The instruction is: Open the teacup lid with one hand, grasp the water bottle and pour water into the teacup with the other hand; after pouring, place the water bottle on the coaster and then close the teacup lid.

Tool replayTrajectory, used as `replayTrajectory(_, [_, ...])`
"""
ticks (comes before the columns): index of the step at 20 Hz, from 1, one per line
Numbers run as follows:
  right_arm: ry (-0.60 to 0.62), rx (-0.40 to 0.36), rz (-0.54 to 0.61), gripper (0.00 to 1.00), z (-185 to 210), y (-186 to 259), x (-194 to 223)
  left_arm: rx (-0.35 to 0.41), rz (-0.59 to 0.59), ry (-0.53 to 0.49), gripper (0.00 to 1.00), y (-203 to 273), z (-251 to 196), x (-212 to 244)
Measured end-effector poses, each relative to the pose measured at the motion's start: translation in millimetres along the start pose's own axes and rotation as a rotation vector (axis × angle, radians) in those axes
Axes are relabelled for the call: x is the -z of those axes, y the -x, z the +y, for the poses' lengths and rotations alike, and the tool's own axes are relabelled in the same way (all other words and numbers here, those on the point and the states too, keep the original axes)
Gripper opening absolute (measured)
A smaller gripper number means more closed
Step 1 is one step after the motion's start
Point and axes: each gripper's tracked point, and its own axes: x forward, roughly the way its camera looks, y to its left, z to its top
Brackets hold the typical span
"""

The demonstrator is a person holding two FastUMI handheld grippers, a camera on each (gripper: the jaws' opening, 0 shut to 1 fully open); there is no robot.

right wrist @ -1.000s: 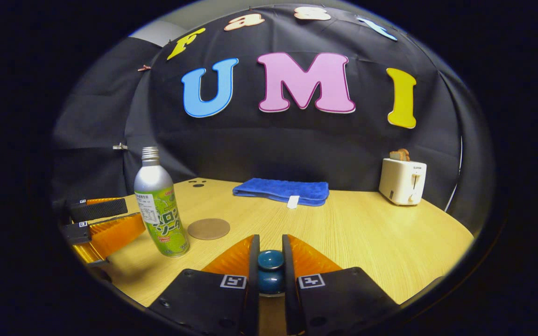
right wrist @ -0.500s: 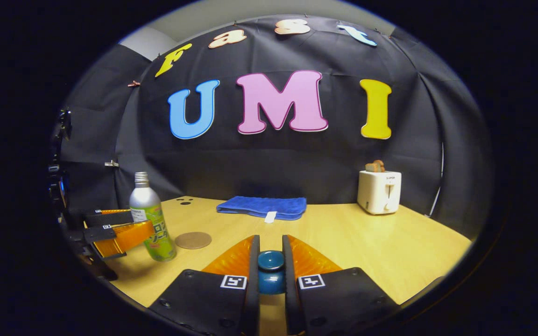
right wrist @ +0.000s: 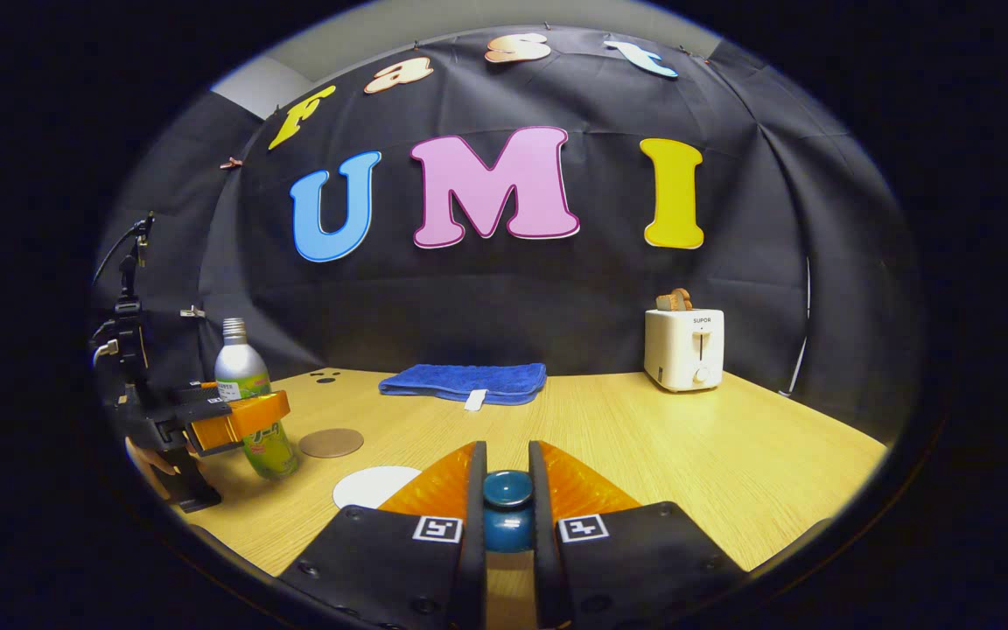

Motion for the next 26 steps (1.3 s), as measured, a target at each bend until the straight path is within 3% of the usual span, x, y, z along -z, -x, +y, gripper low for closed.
replayTrajectory(2, [0.027, 0.000, -0.008, 0.25, 2.0, 0.3, 0.3, -0.015, 0.002, 0.001, 0.83, -0.9, 3.4, 0.2])
replayTrajectory(6, [0.023, -0.012, -0.010, 0.25, 0.9, -2.3, 0.3, -0.021, 0.008, -0.009, 0.81, 0.7, 2.6, 1.4])
replayTrajectory(10, [0.023, 0.009, -0.011, 0.25, -16.2, -4.2, -1.4, -0.015, 0.028, -0.146, 0.80, 3.9, -3.3, 0.8])
replayTrajectory(16, [0.023, 0.057, -0.014, 0.25, -47.5, -4.5, -3.3, 0.021, 0.035, -0.566, 0.80, 1.6, -16.3, -21.9])
replayTrajectory(21, [0.023, 0.056, -0.013, 0.25, -51.3, -3.1, -3.4, 0.040, 0.017, -0.941, 0.80, 3.3, -37.8, -22.6])
replayTrajectory(26, [0.024, 0.055, -0.014, 0.25, -50.9, -3.6, -3.5, 0.143, 0.026, -1.228, 0.80, 3.8, -68.1, 5.4])
